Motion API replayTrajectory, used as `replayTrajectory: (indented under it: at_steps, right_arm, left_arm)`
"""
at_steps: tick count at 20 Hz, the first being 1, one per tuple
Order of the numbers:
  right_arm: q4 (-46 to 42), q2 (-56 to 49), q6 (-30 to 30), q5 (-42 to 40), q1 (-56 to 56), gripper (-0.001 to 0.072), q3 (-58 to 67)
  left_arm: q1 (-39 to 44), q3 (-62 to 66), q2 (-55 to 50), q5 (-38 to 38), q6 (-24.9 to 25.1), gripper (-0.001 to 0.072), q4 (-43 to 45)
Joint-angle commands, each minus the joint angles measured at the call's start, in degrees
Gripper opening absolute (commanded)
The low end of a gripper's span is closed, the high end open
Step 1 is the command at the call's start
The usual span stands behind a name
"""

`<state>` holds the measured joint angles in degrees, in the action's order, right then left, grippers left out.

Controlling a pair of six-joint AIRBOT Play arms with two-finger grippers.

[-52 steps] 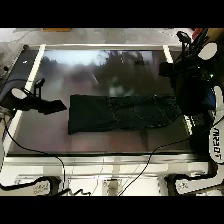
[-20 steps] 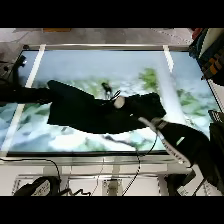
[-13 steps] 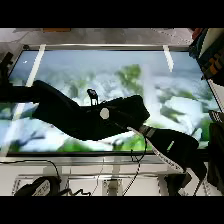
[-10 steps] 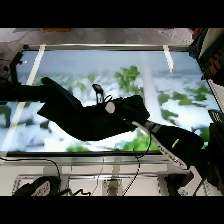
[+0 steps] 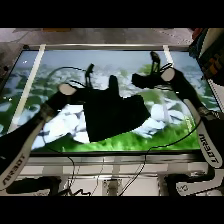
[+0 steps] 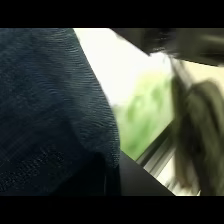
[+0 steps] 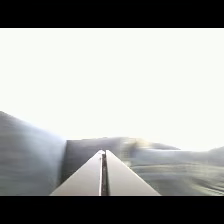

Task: Fold the clothes and pants, and hang the long-sleeved shirts on hangers.

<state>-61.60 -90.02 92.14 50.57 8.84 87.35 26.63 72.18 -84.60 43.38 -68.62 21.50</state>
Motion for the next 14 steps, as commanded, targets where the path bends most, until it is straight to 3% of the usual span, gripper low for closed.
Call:
replayTrajectory:
  at_steps: [1,2,3,5,9,12,14]
  right_arm:
    - [-3.7,2.5,-0.2,5.4,-8.3,0.0039,0.0]
    - [-5.3,2.5,-0.2,6.3,-9.8,0.0039,-0.1]
    - [-7.2,2.4,-0.3,7.3,-11.3,0.0039,-0.2]
    - [-10.9,2.4,-1.6,8.7,-13.8,0.0038,-0.2]
    - [-9.2,0.3,-15.2,13.4,-19.0,0.0036,-1.3]
    - [8.4,-4.6,-33.7,26.6,-22.6,0.0036,-4.8]
    - [20.1,-9.3,-38.0,32.3,-23.2,0.0044,-6.6]
  left_arm:
    - [10.1,0.1,-6.6,-16.8,0.0,0.0228,-12.3]
    - [10.8,0.1,-6.8,-16.9,0.5,0.0405,-12.3]
    - [10.8,0.1,-6.8,-16.7,2.9,0.0445,-12.3]
    - [9.4,0.1,-5.9,-16.6,6.6,0.0444,-12.3]
    - [3.9,0.1,-3.4,-14.8,6.7,0.0444,-11.3]
    - [-0.5,0.1,-3.0,-8.5,6.7,0.0445,-10.8]
    - [-2.4,0.1,-3.0,-5.8,6.9,0.0445,-9.9]
